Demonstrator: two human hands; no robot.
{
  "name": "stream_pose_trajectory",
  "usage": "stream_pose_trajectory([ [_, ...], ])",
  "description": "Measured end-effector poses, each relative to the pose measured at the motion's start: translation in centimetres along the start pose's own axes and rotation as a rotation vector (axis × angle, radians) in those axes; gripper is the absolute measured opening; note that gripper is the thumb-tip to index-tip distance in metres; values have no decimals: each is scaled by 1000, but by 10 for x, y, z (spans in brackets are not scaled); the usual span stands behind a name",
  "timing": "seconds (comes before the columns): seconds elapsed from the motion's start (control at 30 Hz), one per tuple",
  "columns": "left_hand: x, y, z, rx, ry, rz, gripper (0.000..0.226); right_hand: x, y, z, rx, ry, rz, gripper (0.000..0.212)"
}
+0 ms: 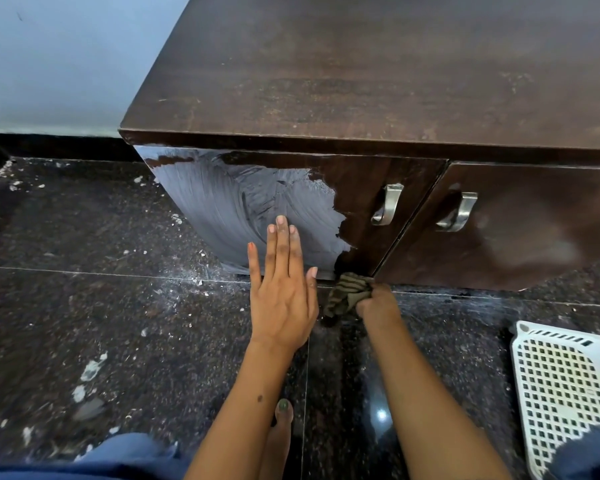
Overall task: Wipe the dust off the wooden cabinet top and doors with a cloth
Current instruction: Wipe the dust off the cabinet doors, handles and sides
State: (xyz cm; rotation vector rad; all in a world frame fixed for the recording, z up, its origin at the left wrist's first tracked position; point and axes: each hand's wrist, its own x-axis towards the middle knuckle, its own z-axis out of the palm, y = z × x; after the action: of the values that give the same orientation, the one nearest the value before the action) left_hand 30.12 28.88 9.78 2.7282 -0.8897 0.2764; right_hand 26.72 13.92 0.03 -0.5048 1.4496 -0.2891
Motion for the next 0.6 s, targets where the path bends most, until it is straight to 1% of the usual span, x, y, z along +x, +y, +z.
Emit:
stream_pose_trajectory([
  [0.03, 0, 0, 1, 2, 1, 1, 59, 0, 1, -12, -69, 50, -65, 37],
  [0.07, 0, -1, 1, 4, 2, 2, 58, -2, 3, -13, -127, 44, -123, 36],
  [0.13, -1, -1, 3, 5, 0, 3, 58, -5, 12, -8, -189, 67, -163, 35],
  [0.17, 0, -1, 3, 5, 0, 2, 59, -5, 13, -5, -195, 109, -165, 35],
  [0.2, 0, -1, 4, 3, -2, -1, 59, -10, 10, 2, -164, 212, -96, 38],
  [0.23, 0, -1, 4, 0, -3, -3, 59, -6, 6, 1, -155, 260, -61, 40],
  [0.27, 0, -1, 5, -3, 0, -5, 59, -1, 4, 4, -92, 224, -18, 40],
  [0.33, 0, 1, 5, -11, 4, -11, 59, -7, 5, 11, -87, 163, -20, 38],
  [0.37, 0, 2, 6, -15, 2, -15, 59, -12, 2, 14, -91, 79, -12, 37],
  [0.4, 0, 3, 6, -19, 0, -20, 59, -18, 2, 18, -40, -39, 130, 36],
  [0.43, 0, 3, 6, -20, 0, -24, 59, -17, -1, 20, -86, -75, 131, 35],
  [0.47, 0, 3, 6, -20, -4, -28, 60, -16, -2, 23, -45, -133, 171, 35],
  [0.5, 0, 3, 6, -17, -9, -31, 60, -16, -2, 24, 4, -172, 187, 35],
  [0.53, 0, 3, 6, -14, -12, -32, 60, -18, -4, 26, 12, -163, 197, 35],
  [0.6, 0, 2, 5, -13, -11, -29, 60, -22, -5, 23, 74, -217, 199, 37],
])
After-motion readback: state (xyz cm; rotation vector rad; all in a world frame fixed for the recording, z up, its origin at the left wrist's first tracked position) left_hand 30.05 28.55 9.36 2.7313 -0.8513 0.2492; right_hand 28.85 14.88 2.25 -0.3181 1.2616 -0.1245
